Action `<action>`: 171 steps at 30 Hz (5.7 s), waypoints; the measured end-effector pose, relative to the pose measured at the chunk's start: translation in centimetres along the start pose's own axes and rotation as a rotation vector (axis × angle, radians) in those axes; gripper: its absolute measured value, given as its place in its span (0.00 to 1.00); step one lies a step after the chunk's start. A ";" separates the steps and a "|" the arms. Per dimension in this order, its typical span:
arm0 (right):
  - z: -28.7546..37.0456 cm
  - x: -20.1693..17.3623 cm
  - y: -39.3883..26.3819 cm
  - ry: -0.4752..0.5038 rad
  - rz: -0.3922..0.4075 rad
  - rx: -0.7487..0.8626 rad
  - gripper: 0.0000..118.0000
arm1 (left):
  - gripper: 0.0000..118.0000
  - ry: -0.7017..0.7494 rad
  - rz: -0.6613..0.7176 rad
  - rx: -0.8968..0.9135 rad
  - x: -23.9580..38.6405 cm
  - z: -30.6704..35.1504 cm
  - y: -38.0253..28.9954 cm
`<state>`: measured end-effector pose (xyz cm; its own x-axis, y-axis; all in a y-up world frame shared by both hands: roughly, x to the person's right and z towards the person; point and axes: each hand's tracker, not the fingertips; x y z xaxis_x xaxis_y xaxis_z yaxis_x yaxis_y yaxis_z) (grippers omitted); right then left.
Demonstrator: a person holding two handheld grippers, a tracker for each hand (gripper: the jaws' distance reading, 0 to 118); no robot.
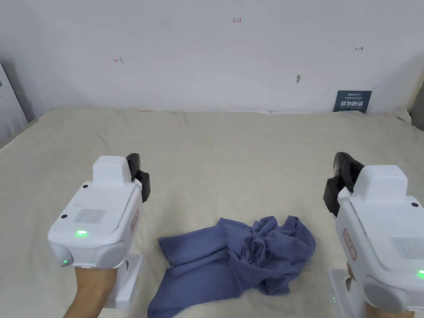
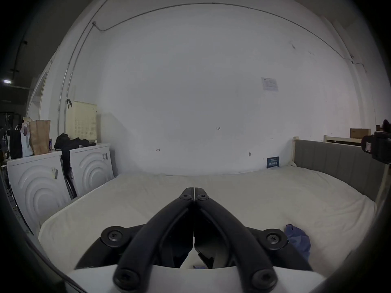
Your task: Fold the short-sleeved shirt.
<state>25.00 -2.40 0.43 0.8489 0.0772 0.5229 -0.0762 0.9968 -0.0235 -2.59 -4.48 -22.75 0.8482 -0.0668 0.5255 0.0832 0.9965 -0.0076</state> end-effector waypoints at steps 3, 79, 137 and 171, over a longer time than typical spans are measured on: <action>0.1 -0.2 -0.1 0.007 0.001 -0.004 0.01 | 0.00 -0.001 0.002 -0.013 0.3 -0.2 -0.1; -19.6 9.1 -14.8 0.175 -0.110 -0.747 0.05 | 0.05 -0.153 0.343 -0.693 0.8 -4.0 -12.4; -17.1 7.0 -11.3 -0.009 -0.241 -0.598 0.05 | 0.05 0.079 0.026 -0.637 -7.4 -14.2 -8.7; -2.8 7.9 -13.6 -0.088 -0.207 -0.670 0.84 | 0.98 0.117 0.157 -0.630 -7.2 -0.8 -11.8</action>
<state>34.19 -15.24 2.54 0.7638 -0.0887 0.6393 0.4445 0.7905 -0.4213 -9.31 -15.79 -27.15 0.9236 0.0365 0.3816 0.2137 0.7774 -0.5916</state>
